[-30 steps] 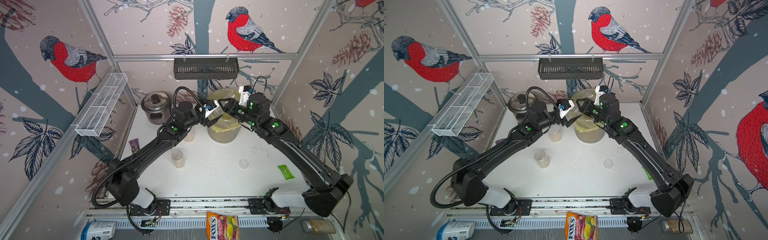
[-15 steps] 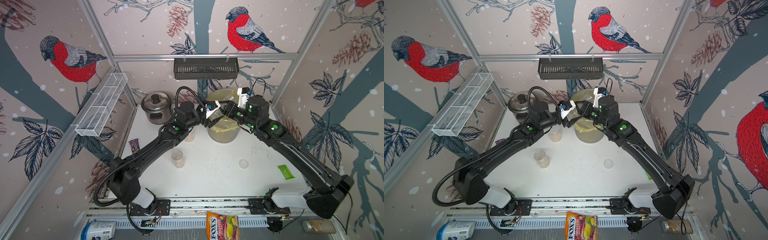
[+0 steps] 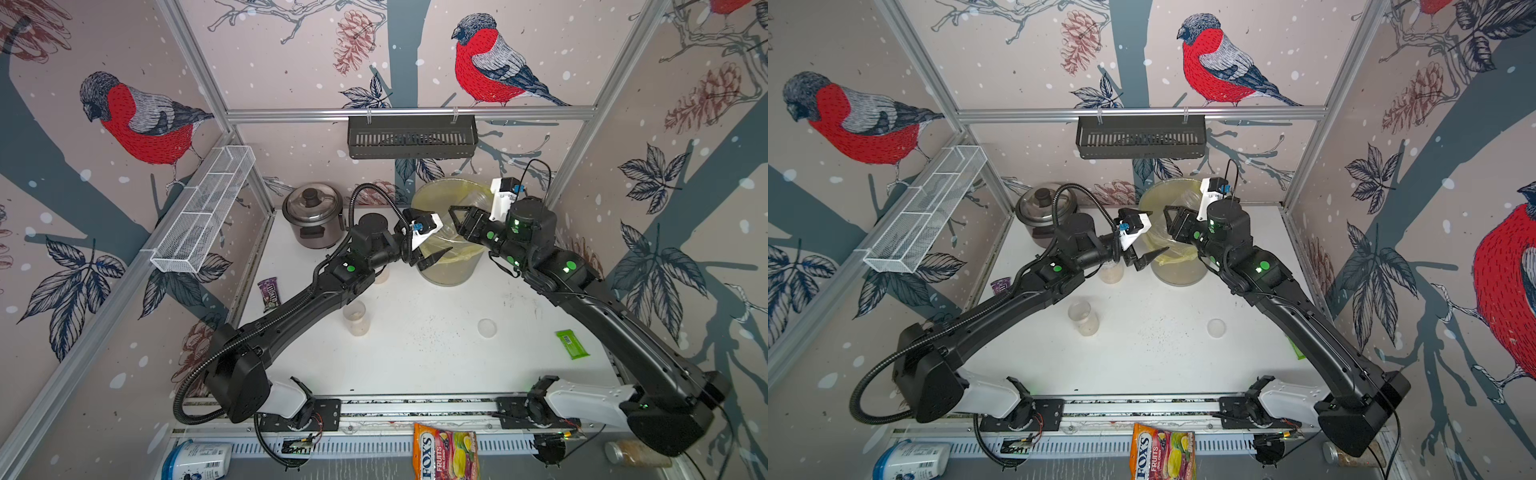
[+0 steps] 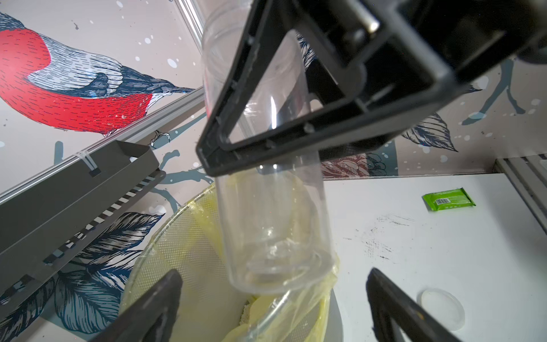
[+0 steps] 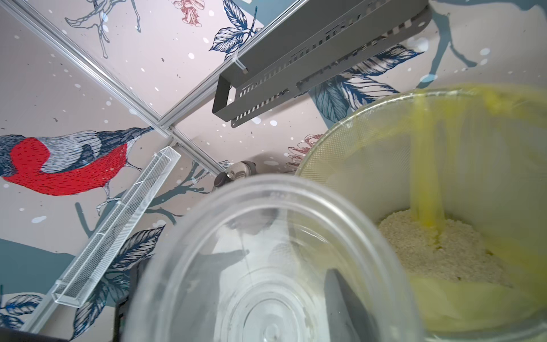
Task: Empty moldy rice from jars
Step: Pour the moldy rice from the jar into the trash bin, then place the jar at the center of the board.
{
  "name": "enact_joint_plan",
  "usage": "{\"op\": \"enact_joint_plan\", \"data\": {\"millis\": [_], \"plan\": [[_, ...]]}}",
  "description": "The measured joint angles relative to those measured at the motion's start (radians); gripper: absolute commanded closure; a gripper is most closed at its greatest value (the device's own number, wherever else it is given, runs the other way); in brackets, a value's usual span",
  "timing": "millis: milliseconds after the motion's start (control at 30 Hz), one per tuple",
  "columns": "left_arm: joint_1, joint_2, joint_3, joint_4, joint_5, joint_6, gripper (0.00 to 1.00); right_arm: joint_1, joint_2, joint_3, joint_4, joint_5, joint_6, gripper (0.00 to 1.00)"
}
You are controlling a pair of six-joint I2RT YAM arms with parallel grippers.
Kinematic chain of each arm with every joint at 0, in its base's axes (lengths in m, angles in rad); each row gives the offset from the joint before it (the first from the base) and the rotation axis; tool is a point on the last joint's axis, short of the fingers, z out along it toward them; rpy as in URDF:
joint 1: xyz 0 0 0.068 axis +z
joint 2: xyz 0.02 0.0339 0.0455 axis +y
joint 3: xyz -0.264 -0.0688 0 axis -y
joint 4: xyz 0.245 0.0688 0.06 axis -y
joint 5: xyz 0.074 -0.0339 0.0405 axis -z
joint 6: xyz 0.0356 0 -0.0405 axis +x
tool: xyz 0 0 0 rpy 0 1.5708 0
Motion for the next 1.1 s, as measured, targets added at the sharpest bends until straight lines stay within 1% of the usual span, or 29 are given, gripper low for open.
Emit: {"op": "enact_joint_plan", "data": {"millis": [167,400,533,667,800,967,1100], "plan": [[-0.004,-0.07,-0.064,0.0,-0.012,-0.004,0.03,0.005,-0.071,-0.01,-0.084,0.128,-0.031,0.65],[-0.005,-0.2,-0.187,0.008,-0.073,-0.029,0.02,0.004,-0.271,-0.154,-0.171,0.343,-0.023,0.65],[-0.005,-0.269,-0.261,0.017,-0.111,-0.053,0.02,0.002,-0.36,-0.237,-0.225,0.447,0.012,0.65],[-0.005,-0.334,-0.332,0.029,-0.137,-0.083,0.02,0.002,-0.389,-0.331,-0.292,0.535,0.092,0.65],[-0.005,-0.385,-0.402,0.055,-0.146,-0.112,0.02,0.003,-0.391,-0.463,-0.327,0.585,0.185,0.65],[-0.007,-0.443,-0.484,0.082,-0.173,-0.165,0.02,0.043,-0.389,-0.607,-0.332,0.652,0.314,0.62],[-0.016,-0.479,-0.54,0.111,-0.195,-0.192,0.02,0.084,-0.362,-0.686,-0.322,0.72,0.413,0.61]]}}
